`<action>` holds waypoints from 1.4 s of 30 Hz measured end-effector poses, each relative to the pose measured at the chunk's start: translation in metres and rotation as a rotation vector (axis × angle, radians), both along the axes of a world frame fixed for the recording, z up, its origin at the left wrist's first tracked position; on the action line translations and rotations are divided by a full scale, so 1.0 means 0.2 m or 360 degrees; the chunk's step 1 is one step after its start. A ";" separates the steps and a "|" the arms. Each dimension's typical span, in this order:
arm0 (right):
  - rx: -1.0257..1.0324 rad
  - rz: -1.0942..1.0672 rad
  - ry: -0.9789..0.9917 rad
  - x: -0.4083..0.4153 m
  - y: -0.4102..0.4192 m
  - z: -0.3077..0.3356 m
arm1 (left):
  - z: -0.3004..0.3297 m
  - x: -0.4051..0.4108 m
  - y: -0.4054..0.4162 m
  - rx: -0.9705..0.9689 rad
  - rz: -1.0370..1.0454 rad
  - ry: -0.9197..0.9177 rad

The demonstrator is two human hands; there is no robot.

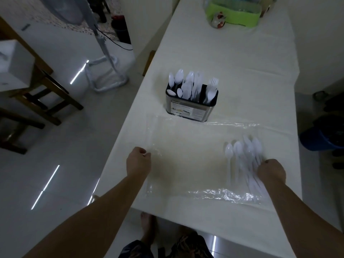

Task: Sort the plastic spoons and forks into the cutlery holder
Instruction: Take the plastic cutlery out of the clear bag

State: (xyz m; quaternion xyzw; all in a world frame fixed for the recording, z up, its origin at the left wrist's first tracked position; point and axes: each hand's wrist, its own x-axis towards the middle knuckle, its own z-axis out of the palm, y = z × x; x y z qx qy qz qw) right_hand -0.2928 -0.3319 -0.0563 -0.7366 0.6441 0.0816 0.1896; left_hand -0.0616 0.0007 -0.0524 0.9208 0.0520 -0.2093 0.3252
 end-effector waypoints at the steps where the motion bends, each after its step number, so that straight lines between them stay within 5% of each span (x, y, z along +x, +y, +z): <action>1: 0.0006 -0.0012 -0.0043 0.00 0.00 0.01 | -0.01 0.00 0.00 0.0017 0.0006 0.0002; 12: 0.0098 -0.0029 -0.0269 -0.05 -0.02 0.11 | 0.00 -0.01 -0.02 0.0161 -0.0125 -0.0070; 29: -0.0145 0.0213 -0.0352 -0.02 0.09 0.31 | -0.03 -0.13 0.01 0.0437 -0.1011 -0.0508; 42: -0.0369 0.0411 -0.0676 0.13 0.32 0.81 | -0.06 -0.15 0.03 0.0719 -0.1251 -0.0558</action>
